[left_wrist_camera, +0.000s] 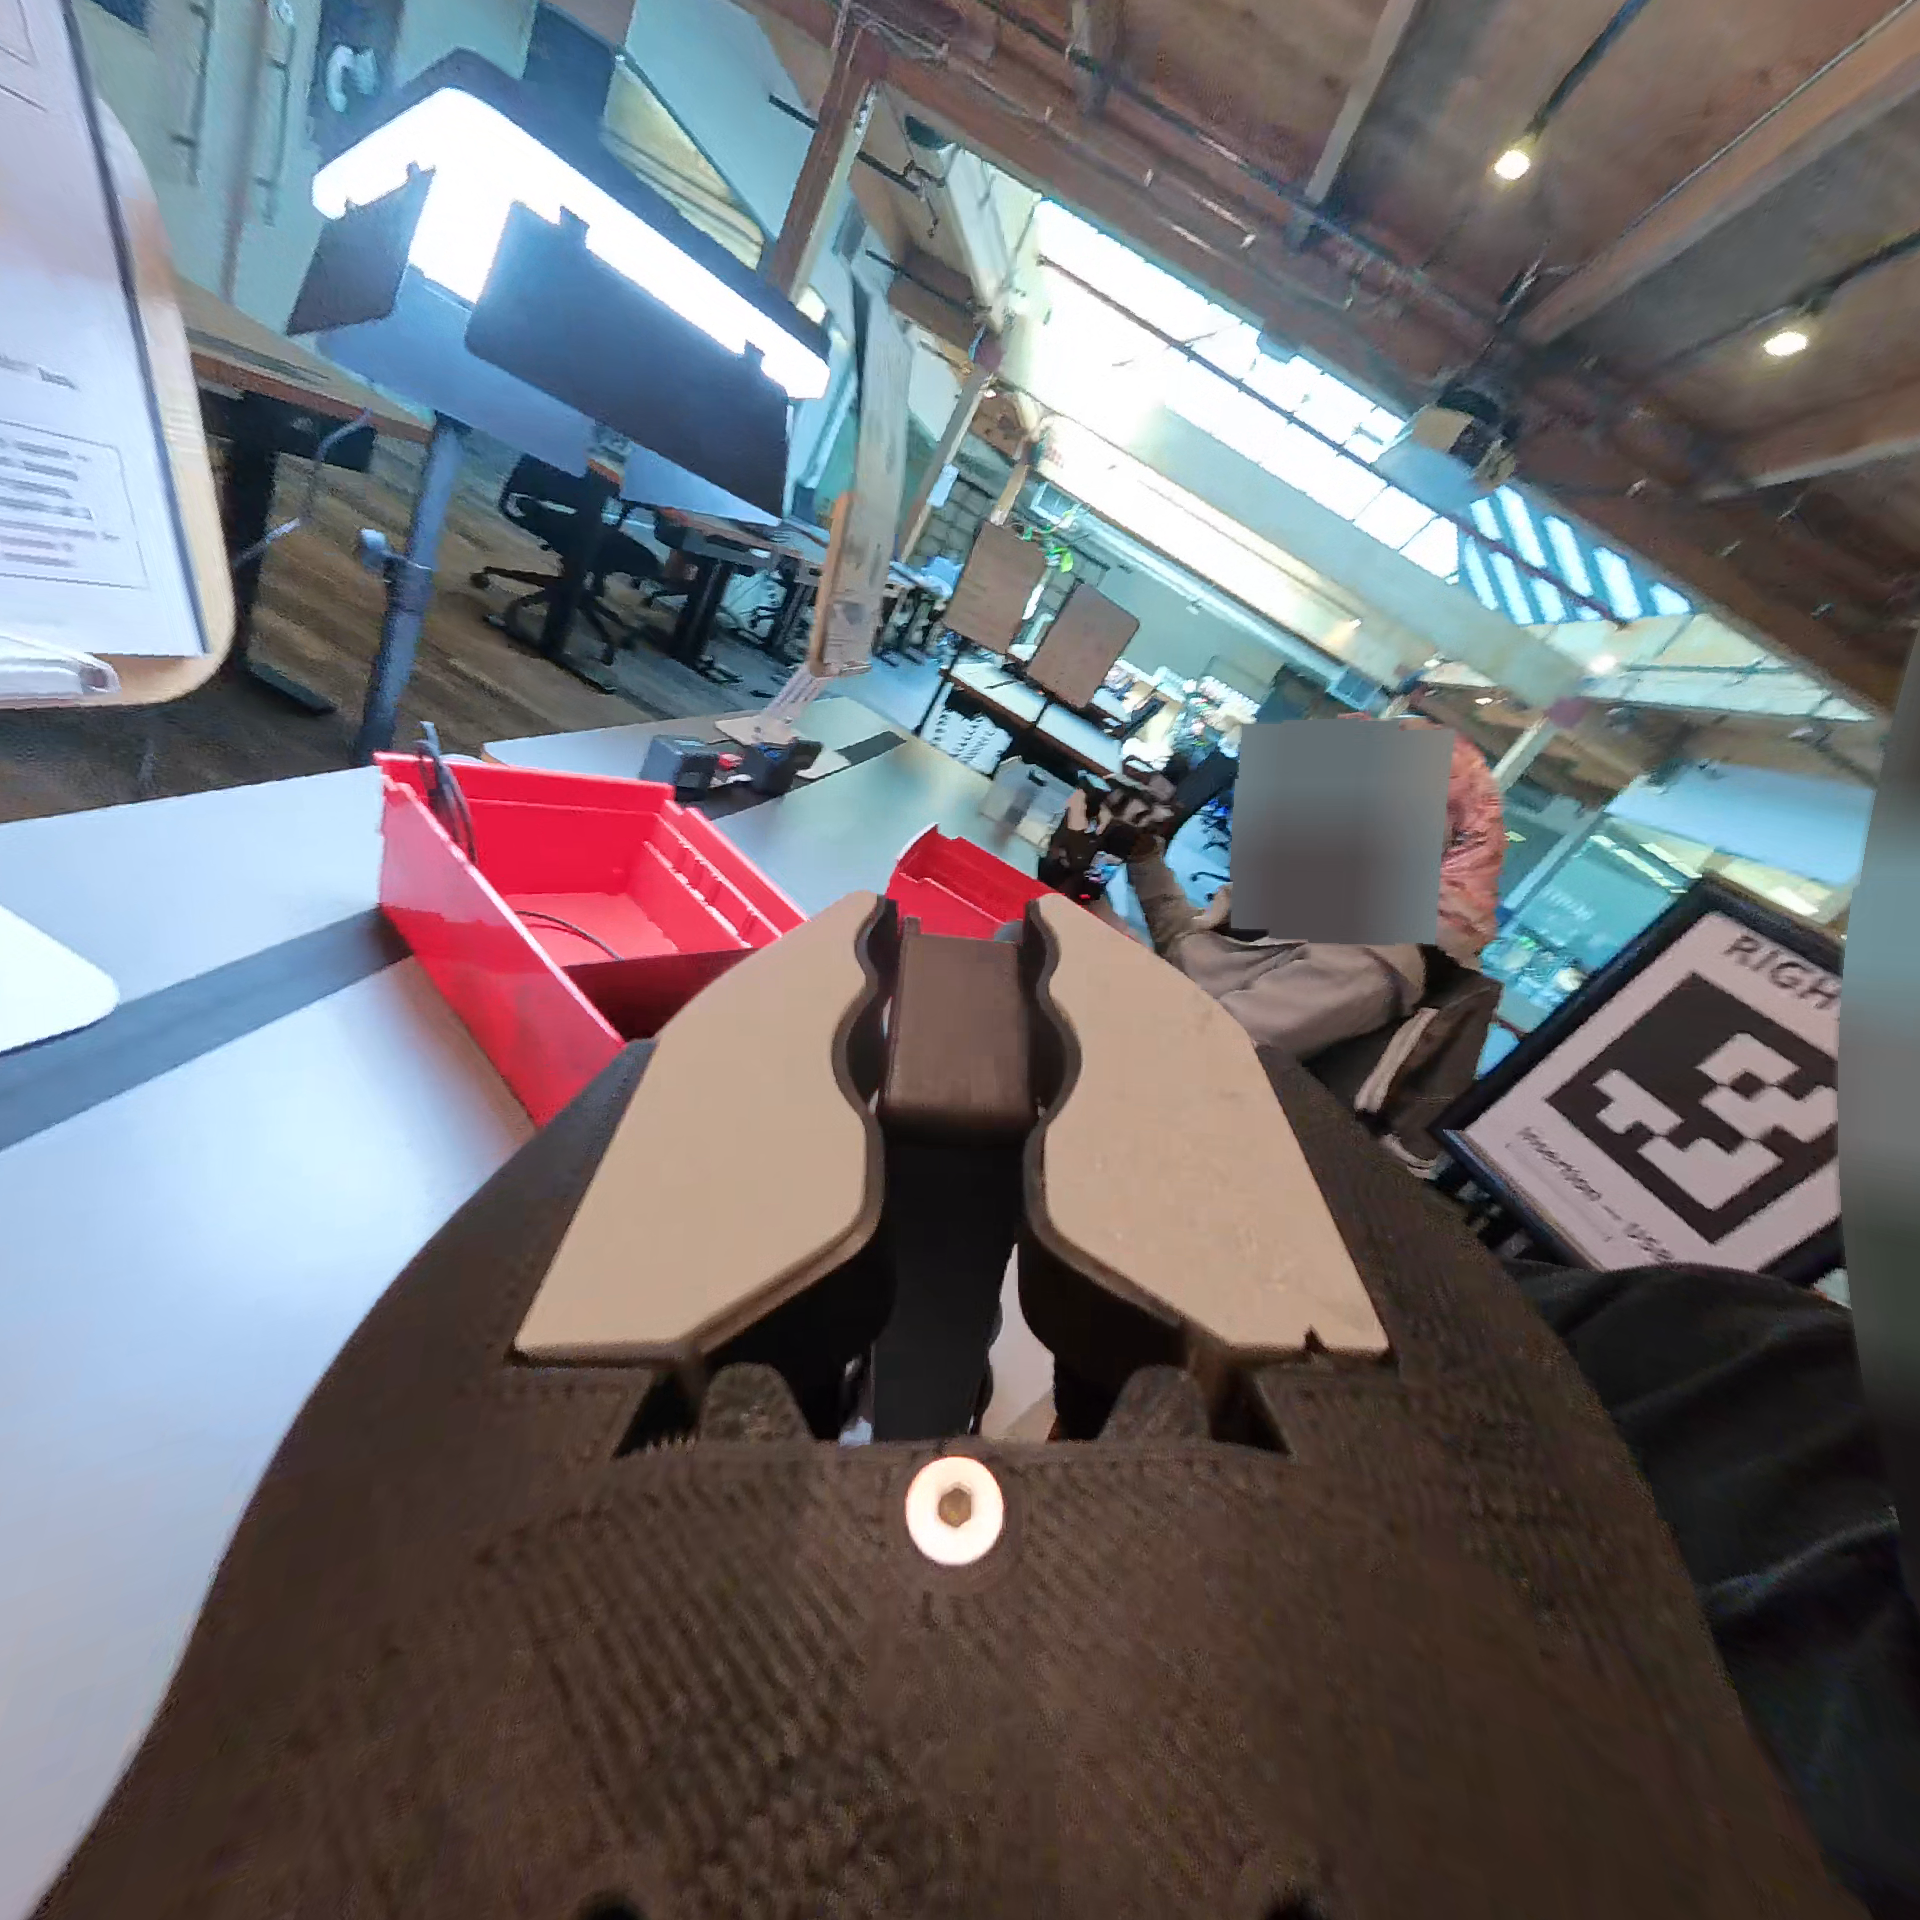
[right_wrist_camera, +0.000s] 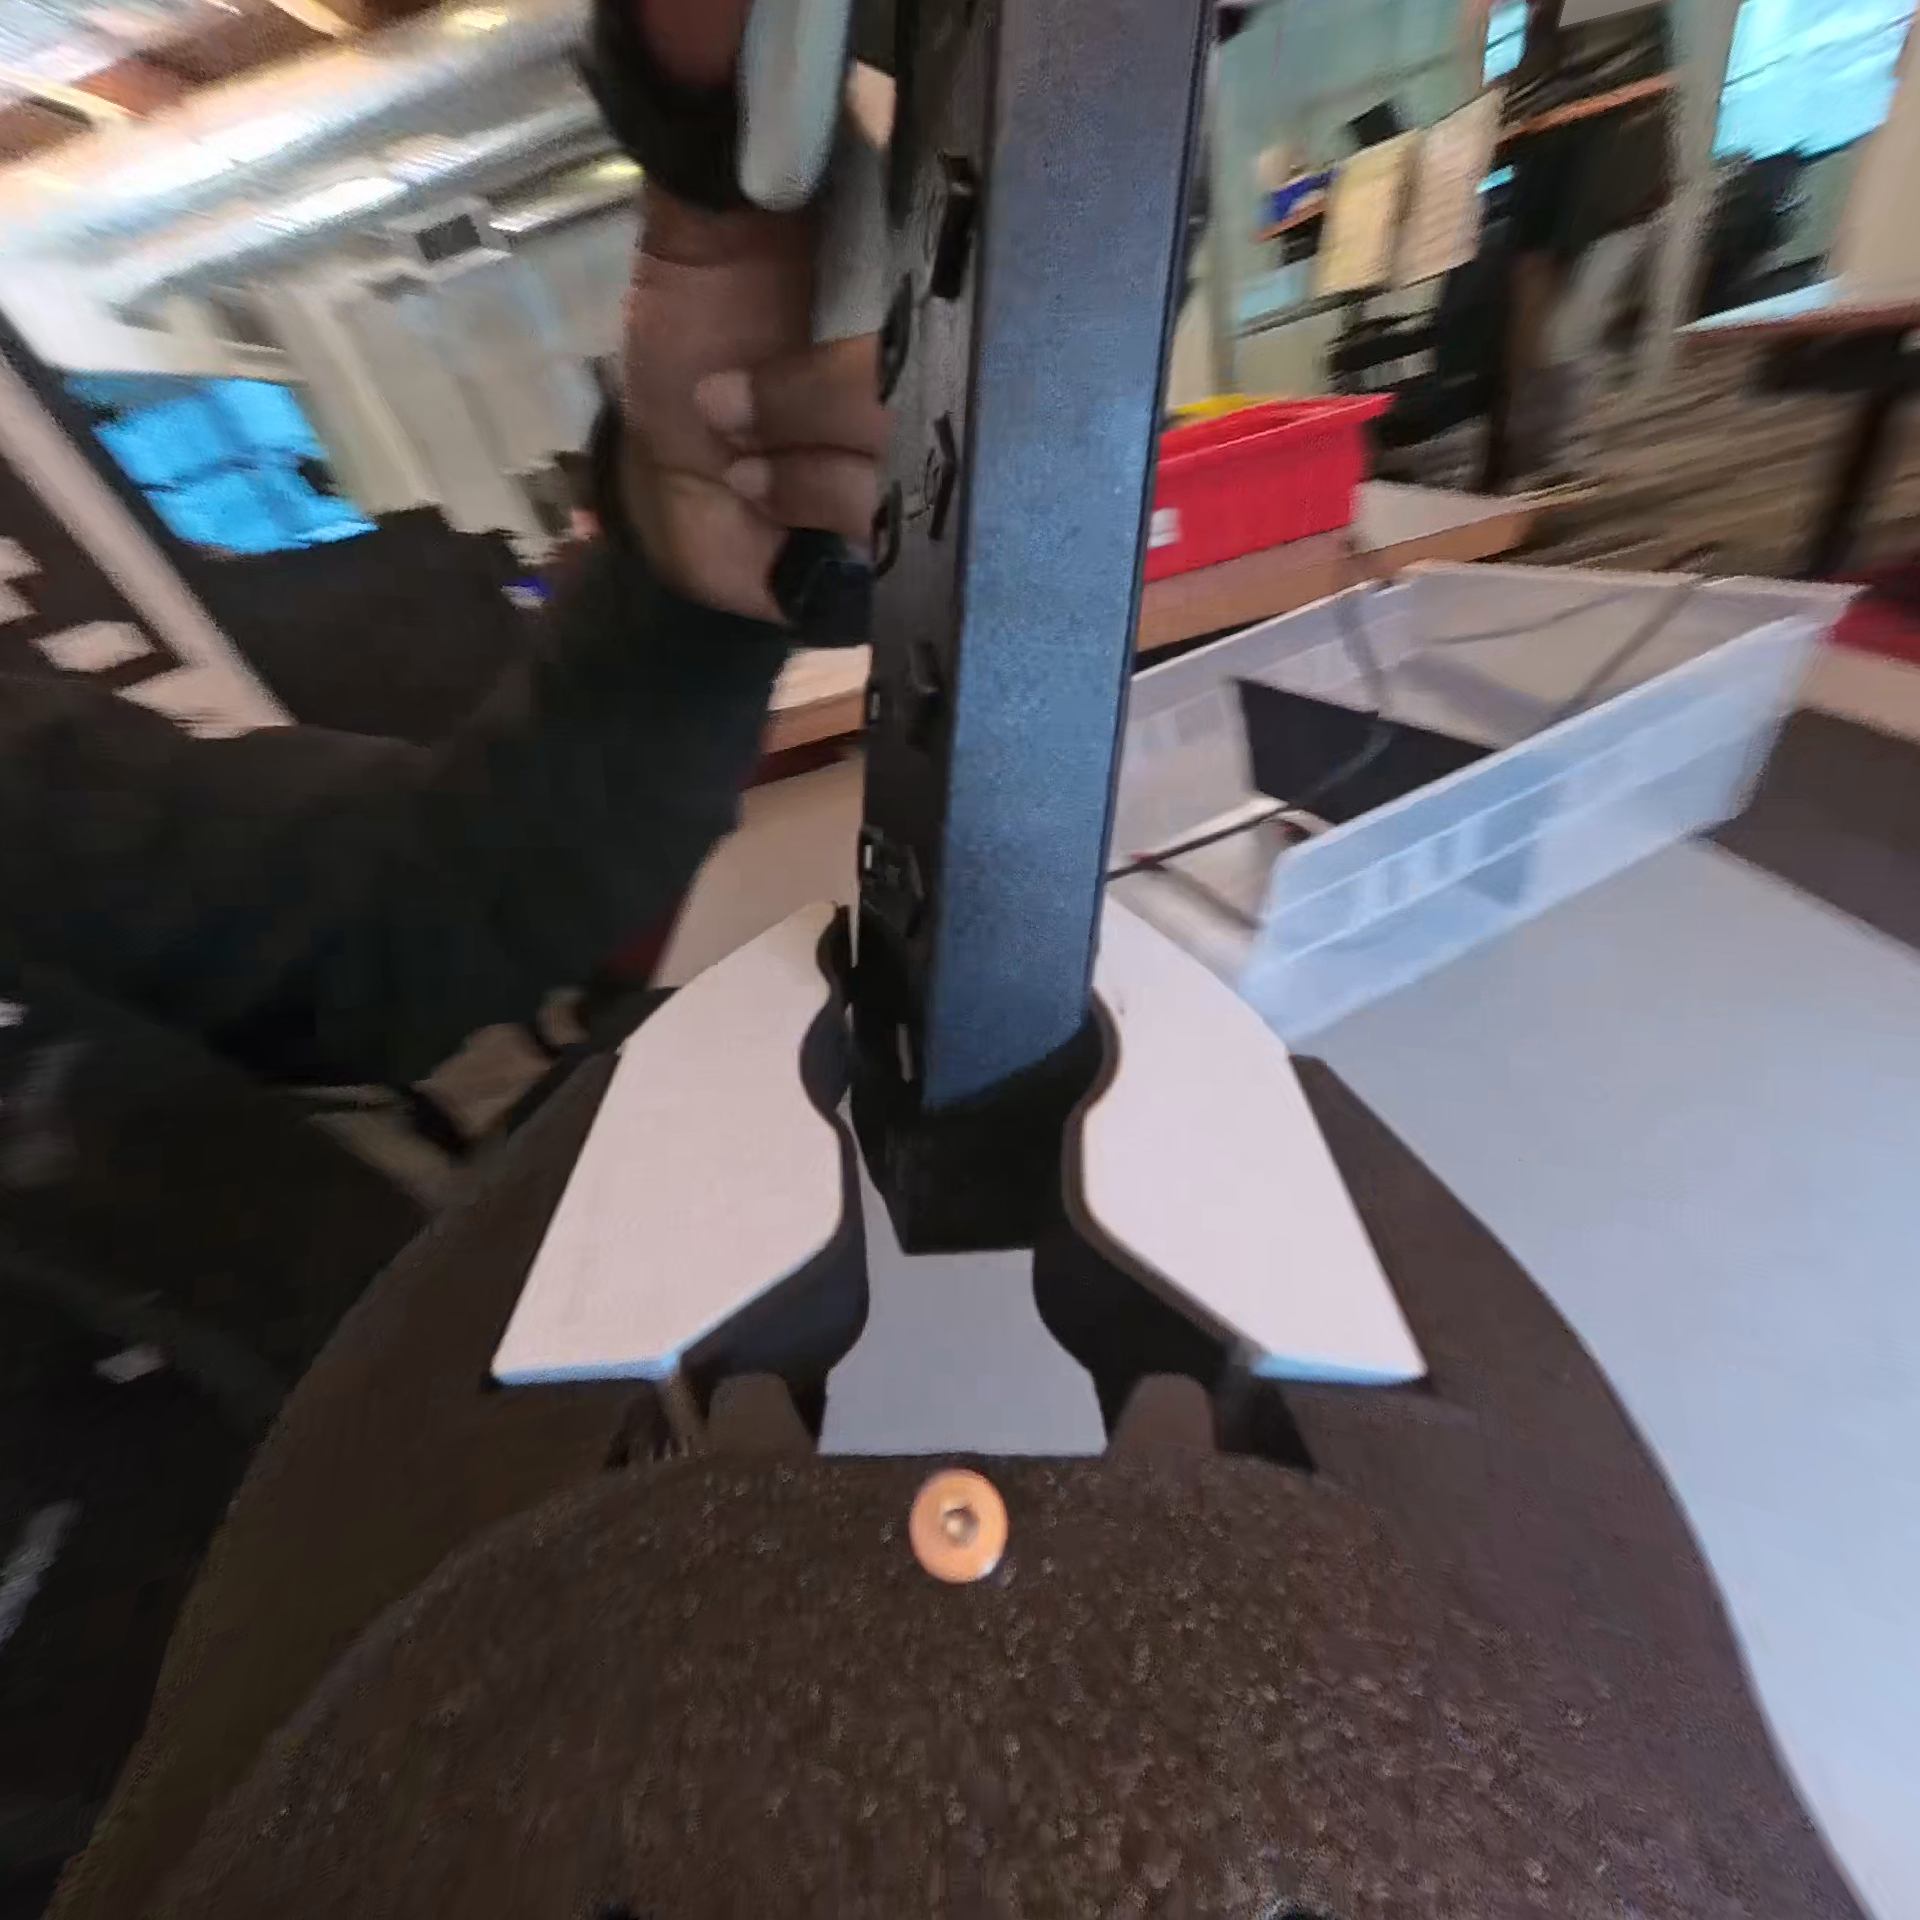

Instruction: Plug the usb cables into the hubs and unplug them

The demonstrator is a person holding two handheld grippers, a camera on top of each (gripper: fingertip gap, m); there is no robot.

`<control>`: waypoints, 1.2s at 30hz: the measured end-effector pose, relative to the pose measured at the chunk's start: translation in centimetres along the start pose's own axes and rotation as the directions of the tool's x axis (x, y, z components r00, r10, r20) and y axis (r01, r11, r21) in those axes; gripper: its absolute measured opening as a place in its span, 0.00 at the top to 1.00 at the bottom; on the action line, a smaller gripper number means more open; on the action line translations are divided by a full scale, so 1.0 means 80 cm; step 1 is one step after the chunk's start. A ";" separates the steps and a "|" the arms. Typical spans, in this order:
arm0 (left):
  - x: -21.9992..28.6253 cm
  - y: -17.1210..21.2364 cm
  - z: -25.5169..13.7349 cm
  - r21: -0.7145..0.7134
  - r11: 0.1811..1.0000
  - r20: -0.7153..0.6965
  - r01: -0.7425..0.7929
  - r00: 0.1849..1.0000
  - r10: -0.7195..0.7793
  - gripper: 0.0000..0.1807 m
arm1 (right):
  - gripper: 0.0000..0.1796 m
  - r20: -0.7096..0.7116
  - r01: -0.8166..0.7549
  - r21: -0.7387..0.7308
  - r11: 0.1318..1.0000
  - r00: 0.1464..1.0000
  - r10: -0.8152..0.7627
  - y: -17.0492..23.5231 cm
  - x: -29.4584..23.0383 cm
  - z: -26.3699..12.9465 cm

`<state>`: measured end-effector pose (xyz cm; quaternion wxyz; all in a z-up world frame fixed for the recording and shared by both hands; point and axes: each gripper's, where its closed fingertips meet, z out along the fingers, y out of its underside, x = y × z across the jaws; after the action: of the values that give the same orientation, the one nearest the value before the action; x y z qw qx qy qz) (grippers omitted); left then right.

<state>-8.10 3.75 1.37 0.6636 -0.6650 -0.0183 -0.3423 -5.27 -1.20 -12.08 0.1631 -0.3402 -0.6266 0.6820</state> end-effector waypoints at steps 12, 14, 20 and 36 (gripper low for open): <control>0.006 0.110 -0.054 -0.498 0.593 -0.053 -0.633 0.705 0.708 0.69 | 0.85 0.193 -0.460 -0.252 0.852 0.838 0.510 0.086 -0.053 -0.072; -0.003 0.152 -0.055 -0.642 0.361 -0.154 -0.676 0.575 0.804 0.66 | 0.85 0.161 -0.486 -0.335 0.807 0.815 0.557 0.108 -0.057 -0.081; -0.046 0.262 -0.056 -0.716 -0.241 -0.520 -0.655 0.271 0.810 0.56 | 0.85 0.055 -0.485 -0.552 0.678 0.790 0.610 0.149 -0.089 -0.078; -0.051 0.167 -0.060 -0.349 0.783 0.066 -0.514 0.821 0.568 0.65 | 0.66 0.058 -0.104 -0.135 0.985 0.992 0.113 0.043 -0.058 -0.112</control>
<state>-6.87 -0.35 -12.76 0.6146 -0.7656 0.1732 -0.0783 4.69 1.89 -14.02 0.0823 -0.3612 -0.6558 0.6578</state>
